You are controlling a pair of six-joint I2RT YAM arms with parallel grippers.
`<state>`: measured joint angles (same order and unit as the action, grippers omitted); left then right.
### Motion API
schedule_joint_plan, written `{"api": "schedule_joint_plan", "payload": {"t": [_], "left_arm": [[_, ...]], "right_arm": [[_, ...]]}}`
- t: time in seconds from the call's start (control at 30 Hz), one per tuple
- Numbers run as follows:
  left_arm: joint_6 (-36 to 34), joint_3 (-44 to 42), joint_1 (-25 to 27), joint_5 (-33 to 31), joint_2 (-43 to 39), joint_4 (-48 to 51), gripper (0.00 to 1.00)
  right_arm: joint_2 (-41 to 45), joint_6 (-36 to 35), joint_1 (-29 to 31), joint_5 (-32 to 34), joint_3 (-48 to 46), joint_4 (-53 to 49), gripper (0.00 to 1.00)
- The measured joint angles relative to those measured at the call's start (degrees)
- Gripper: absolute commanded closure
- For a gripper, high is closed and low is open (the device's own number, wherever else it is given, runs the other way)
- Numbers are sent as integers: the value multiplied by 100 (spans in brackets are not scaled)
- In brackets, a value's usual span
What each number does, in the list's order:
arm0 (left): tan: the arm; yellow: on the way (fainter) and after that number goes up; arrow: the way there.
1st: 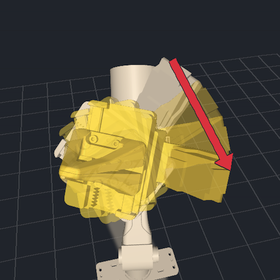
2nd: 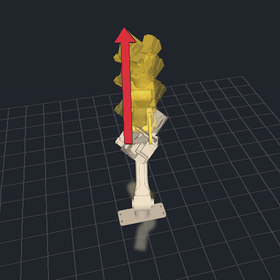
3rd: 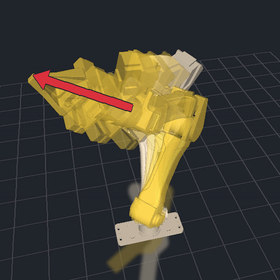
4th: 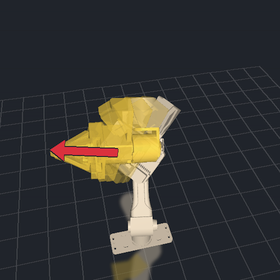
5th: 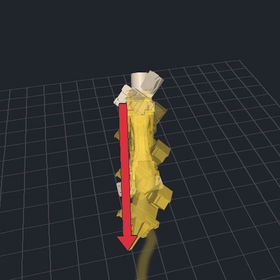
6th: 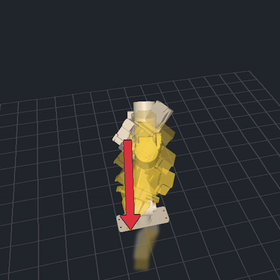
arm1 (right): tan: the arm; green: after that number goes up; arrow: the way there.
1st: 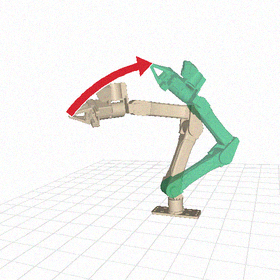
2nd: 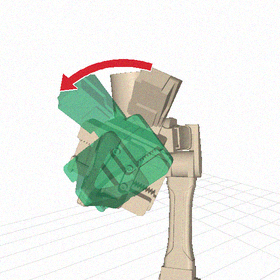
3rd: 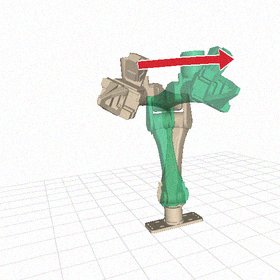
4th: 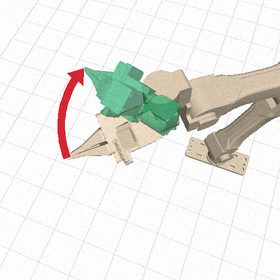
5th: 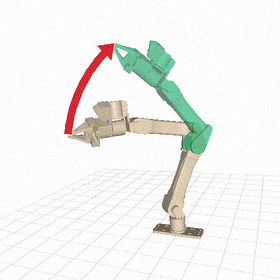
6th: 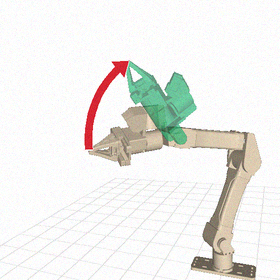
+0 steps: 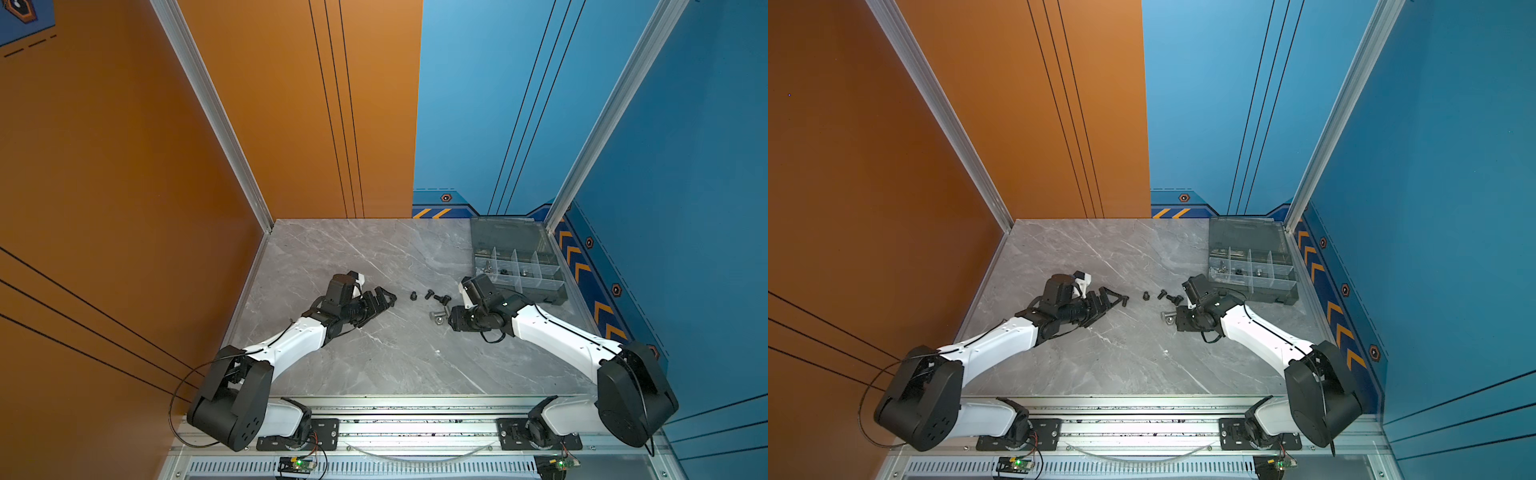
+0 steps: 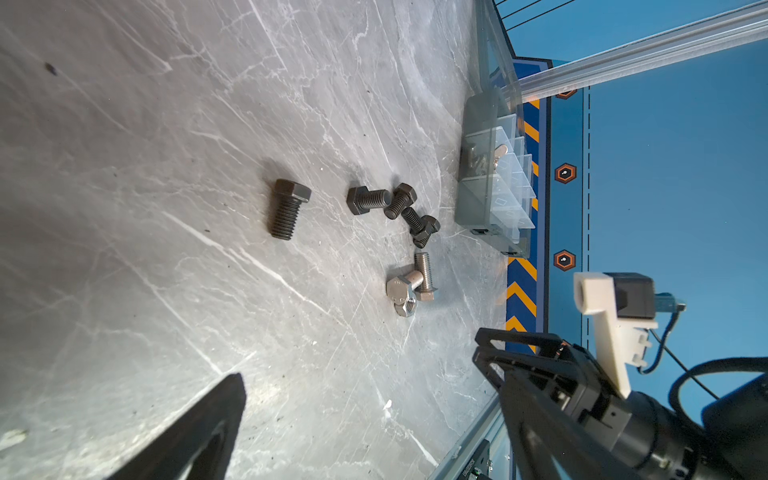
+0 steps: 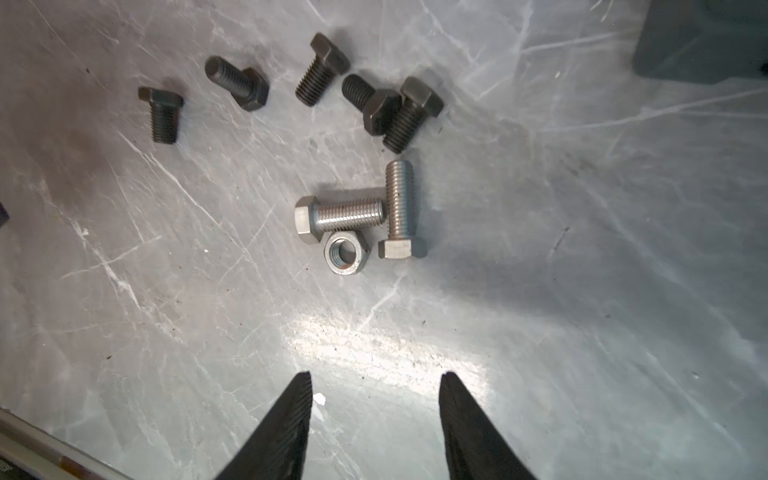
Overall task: Sort the screws and nuts into containers
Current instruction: 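Move the right gripper back over the parts pile, then lower the right gripper and close it on another silver hex nut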
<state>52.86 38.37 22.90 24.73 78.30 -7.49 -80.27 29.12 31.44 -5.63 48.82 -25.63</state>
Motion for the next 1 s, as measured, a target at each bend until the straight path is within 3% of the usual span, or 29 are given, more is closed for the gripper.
{"api": "schedule_joint_plan", "payload": {"t": [0.43, 1.0], "left_arm": [[0, 0, -2, 0, 0, 7, 2], [-15, 0, -120, 0, 0, 59, 2]], "right_arm": [[-1069, 114, 533, 601, 63, 544, 49], [-1917, -15, 619, 835, 739, 638, 49]]}}
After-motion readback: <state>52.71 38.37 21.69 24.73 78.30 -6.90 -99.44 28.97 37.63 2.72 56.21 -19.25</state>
